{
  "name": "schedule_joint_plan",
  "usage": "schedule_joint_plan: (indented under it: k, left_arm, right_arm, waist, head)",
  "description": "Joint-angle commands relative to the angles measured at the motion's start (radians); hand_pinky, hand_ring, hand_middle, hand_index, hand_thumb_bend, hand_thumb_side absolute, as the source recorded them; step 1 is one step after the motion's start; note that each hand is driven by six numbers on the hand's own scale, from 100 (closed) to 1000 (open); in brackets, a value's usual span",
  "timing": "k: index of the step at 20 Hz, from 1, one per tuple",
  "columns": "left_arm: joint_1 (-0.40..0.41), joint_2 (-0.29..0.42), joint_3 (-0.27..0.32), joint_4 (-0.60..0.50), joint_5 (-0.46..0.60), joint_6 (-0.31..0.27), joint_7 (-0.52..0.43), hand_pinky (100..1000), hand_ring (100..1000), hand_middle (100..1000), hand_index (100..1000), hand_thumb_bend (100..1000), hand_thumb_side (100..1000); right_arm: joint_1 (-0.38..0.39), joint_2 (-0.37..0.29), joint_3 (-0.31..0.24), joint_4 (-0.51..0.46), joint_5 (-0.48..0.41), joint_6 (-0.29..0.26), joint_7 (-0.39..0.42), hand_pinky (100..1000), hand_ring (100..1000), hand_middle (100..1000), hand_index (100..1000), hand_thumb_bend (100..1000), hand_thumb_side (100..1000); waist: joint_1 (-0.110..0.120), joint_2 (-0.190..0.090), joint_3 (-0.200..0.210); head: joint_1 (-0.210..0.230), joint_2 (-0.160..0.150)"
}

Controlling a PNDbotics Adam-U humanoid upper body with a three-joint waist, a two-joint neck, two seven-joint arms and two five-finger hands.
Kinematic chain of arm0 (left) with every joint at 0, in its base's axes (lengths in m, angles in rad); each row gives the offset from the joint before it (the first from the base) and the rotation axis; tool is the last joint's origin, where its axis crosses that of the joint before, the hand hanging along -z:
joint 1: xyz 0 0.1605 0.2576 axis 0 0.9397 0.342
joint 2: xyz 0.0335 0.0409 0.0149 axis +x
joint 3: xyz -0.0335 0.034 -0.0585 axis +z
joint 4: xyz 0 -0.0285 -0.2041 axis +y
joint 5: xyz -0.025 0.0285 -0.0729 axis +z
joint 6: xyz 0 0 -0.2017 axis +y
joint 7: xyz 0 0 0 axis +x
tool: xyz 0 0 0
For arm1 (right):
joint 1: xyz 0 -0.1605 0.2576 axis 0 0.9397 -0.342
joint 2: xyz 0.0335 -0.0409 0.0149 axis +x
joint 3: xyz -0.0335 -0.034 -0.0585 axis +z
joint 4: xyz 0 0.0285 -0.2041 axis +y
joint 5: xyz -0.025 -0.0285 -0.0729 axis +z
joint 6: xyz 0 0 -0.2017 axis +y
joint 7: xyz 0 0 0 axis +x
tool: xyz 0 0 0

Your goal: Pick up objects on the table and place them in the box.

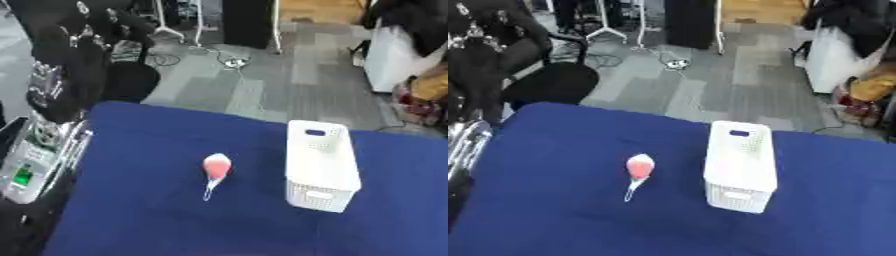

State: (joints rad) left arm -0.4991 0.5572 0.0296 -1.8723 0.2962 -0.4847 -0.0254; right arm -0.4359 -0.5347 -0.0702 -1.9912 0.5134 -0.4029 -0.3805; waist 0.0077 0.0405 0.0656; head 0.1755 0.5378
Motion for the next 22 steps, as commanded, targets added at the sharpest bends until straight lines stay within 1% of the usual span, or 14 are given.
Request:
schedule_joint_plan:
  k: [1,3,5,7,10,13,14,16,17,18,19,22]
  left_arm:
    - [-0.021,0.021,-0.002,-0.026,0.024,0.016,0.005,516,623,802,811,222,1000]
    - [-0.024,0.021,-0.005,-0.027,0.021,0.025,0.002,508,617,802,820,201,1000]
    - [-0.028,0.021,0.003,-0.029,-0.003,0.032,-0.005,524,632,814,817,175,1000]
    - [-0.025,0.02,0.027,-0.01,-0.071,0.034,-0.006,520,632,816,815,171,1000]
    - [-0.019,0.017,0.075,0.068,-0.202,0.043,0.012,525,640,824,824,172,1000]
    - [-0.024,0.013,0.096,0.131,-0.312,0.028,0.019,532,651,837,830,164,986]
    - [-0.028,0.019,0.098,0.157,-0.347,0.014,0.01,540,656,839,831,162,975]
    - [-0.041,0.049,0.093,0.232,-0.418,-0.041,-0.025,549,673,855,842,163,976]
    - [-0.053,0.074,0.084,0.284,-0.449,-0.08,-0.046,557,692,871,857,166,976]
    - [-0.07,0.106,0.073,0.345,-0.478,-0.128,-0.065,575,703,872,854,182,958]
    - [-0.086,0.129,0.066,0.4,-0.5,-0.174,-0.073,592,716,875,857,197,953]
    - [-0.142,0.218,0.036,0.591,-0.594,-0.308,-0.07,606,718,848,836,207,946]
  right_arm:
    - [0.0,-0.031,-0.011,-0.009,0.0,0.004,0.005,269,443,464,1000,205,1000]
    - [0.005,-0.032,-0.01,-0.009,0.002,0.007,0.009,267,443,464,1000,201,1000]
    - [0.01,-0.034,-0.011,-0.009,0.004,0.008,0.012,267,443,464,1000,204,1000]
    - [0.015,-0.037,-0.011,-0.009,0.006,0.009,0.014,267,443,464,1000,200,1000]
    - [0.016,-0.039,-0.012,-0.009,0.008,0.01,0.015,268,443,464,1000,199,1000]
    - [0.019,-0.04,-0.014,-0.009,0.008,0.012,0.015,265,443,465,1000,199,1000]
    - [0.023,-0.04,-0.016,-0.009,0.01,0.015,0.016,264,443,465,1000,198,1000]
    - [0.025,-0.042,-0.018,-0.009,0.012,0.023,0.021,264,443,465,1000,198,1000]
    - [0.024,-0.043,-0.02,-0.009,0.012,0.029,0.024,266,444,465,1000,199,1000]
    - [0.022,-0.042,-0.024,-0.009,0.011,0.036,0.024,267,445,465,1000,200,1000]
    - [0.02,-0.042,-0.027,-0.009,0.01,0.042,0.022,267,444,465,1000,199,1000]
    - [0.013,-0.036,-0.037,-0.009,-0.008,0.082,-0.007,261,440,460,1000,187,1000]
  waist:
    - [-0.002,-0.011,0.005]
    - [-0.004,-0.011,0.009]
    - [-0.006,-0.012,0.014]
    - [-0.007,-0.014,0.019]
    - [-0.006,-0.016,0.022]
    - [-0.007,-0.016,0.021]
    - [-0.007,-0.017,0.019]
    - [-0.002,-0.02,0.012]
    - [0.001,-0.022,0.007]
    - [0.005,-0.024,0.002]
    - [0.007,-0.026,-0.002]
    - [0.017,-0.029,-0.02]
  head:
    - [0.029,-0.008]
    - [0.036,-0.004]
    - [0.029,0.001]
    - [0.026,0.012]
    - [0.011,0.022]
    - [-0.009,0.029]
    - [-0.029,0.038]
    - [-0.045,0.05]
    - [-0.048,0.052]
    - [-0.048,0.053]
    - [-0.047,0.053]
    - [-0.022,0.051]
